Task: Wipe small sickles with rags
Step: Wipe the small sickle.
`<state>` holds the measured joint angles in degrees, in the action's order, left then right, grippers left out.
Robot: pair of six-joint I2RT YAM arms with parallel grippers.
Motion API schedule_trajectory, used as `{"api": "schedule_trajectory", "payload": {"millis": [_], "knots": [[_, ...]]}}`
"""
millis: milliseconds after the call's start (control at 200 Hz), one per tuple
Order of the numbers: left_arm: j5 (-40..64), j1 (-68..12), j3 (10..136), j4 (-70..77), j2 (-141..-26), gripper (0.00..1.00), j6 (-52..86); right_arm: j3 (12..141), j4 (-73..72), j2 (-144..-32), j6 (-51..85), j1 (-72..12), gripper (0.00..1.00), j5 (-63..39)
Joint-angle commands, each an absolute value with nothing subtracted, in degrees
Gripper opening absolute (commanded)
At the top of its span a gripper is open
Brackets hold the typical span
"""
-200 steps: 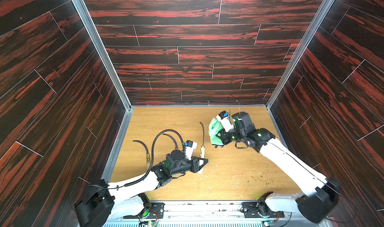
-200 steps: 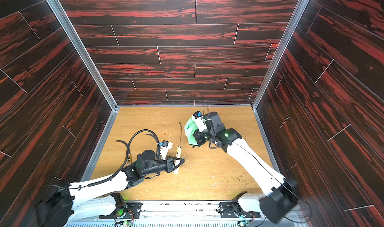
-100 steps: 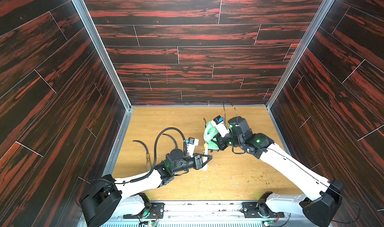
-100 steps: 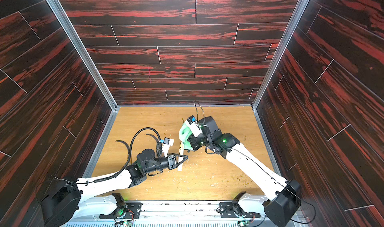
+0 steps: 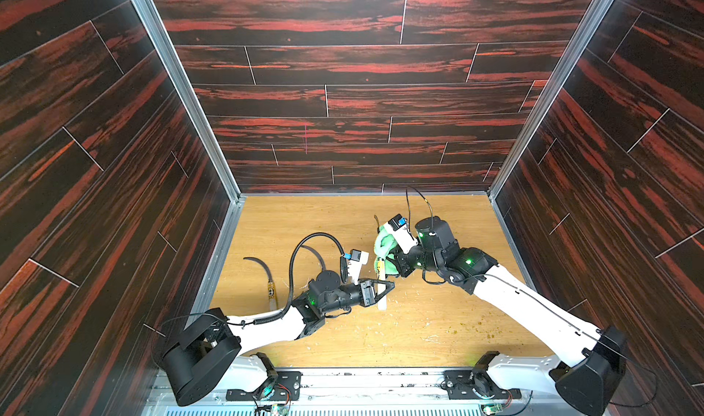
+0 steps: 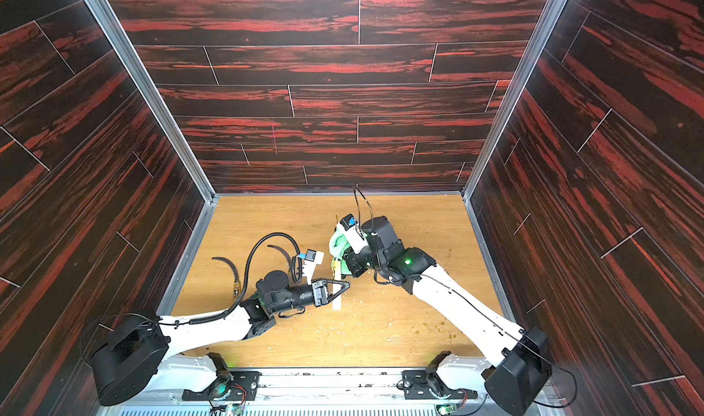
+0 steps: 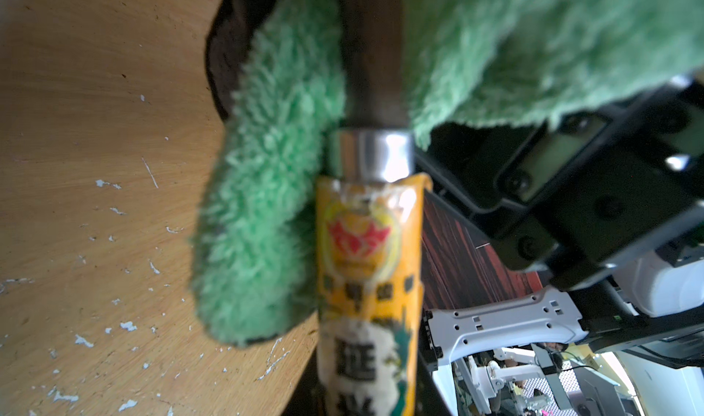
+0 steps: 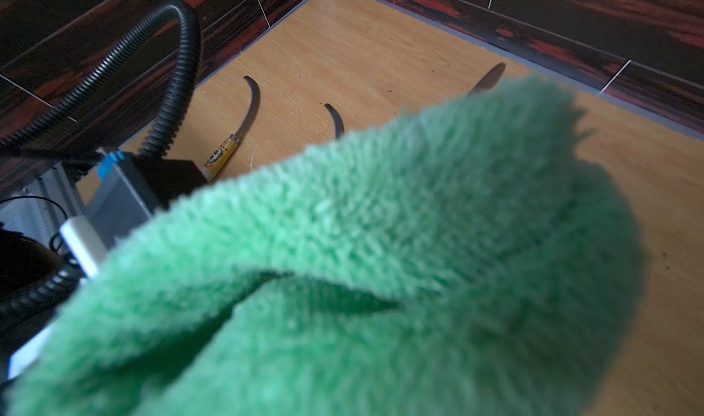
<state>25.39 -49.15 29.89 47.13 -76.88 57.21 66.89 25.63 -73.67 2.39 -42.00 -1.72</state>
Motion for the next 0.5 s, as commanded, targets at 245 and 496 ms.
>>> {"api": "schedule_trajectory", "payload": {"millis": [245,496], "knots": [[32.4,-54.0,36.3,28.5,-74.8,0.00,45.8,73.9,21.9,-78.1,-0.4,-42.8,0.00,-4.7],[32.0,-54.8,36.2,25.5,-74.0,0.00,44.2,76.2,22.2,-79.7,-0.4,-42.5,0.00,-4.8]]}}
